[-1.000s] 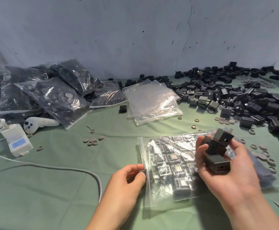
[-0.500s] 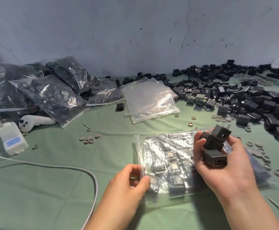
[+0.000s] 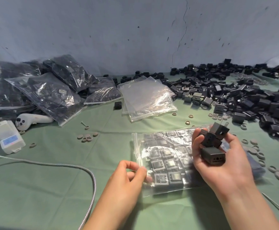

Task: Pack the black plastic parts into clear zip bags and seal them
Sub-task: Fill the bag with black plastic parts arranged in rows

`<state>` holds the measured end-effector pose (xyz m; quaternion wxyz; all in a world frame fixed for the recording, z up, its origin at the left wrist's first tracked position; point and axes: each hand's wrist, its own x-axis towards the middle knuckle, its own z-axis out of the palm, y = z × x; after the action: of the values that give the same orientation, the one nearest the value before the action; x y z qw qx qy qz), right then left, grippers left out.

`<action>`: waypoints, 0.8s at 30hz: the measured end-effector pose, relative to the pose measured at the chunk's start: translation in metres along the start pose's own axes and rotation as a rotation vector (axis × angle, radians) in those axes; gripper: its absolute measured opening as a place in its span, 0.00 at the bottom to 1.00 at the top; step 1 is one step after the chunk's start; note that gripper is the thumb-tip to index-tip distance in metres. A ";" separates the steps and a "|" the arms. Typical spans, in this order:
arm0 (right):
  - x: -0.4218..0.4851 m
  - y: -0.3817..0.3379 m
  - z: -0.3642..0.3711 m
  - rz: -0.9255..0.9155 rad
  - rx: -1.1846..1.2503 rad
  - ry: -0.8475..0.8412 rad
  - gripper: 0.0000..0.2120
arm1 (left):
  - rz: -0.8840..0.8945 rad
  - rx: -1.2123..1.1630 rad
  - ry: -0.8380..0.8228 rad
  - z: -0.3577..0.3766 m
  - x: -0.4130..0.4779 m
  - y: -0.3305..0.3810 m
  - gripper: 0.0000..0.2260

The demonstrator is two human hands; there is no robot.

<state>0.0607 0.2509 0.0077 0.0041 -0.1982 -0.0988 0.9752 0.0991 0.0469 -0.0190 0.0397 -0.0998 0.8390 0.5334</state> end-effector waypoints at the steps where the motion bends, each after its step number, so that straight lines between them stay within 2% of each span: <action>1: 0.000 0.000 0.000 -0.001 0.005 -0.002 0.16 | 0.005 0.003 0.001 0.000 0.000 0.000 0.07; 7: -0.001 0.001 0.000 -0.023 -0.075 0.017 0.17 | -0.026 -0.001 -0.048 0.006 -0.002 -0.001 0.07; 10: -0.002 0.000 0.000 -0.022 -0.073 0.014 0.19 | -0.014 -0.049 -0.022 0.001 0.000 -0.001 0.06; 14: -0.002 -0.002 0.002 -0.011 -0.024 -0.026 0.20 | 0.045 -0.158 0.228 -0.002 0.007 0.001 0.05; 16: -0.002 -0.001 0.003 0.012 -0.057 -0.035 0.21 | 0.135 -0.160 0.361 -0.002 0.010 0.006 0.04; 18: -0.001 0.001 0.003 0.058 -0.141 -0.030 0.23 | 0.251 -0.156 0.413 0.000 0.013 0.016 0.04; 20: -0.001 0.006 0.005 0.121 -0.246 -0.031 0.22 | 0.351 -0.161 0.384 0.003 0.014 0.028 0.04; 24: -0.005 0.023 0.009 0.182 -0.606 -0.078 0.13 | 0.486 -0.137 0.221 0.015 0.018 0.051 0.06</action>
<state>0.0626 0.2262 0.0134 -0.1463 -0.1609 -0.3667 0.9046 0.0705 0.0791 0.0166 -0.1881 0.0445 0.7996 0.5686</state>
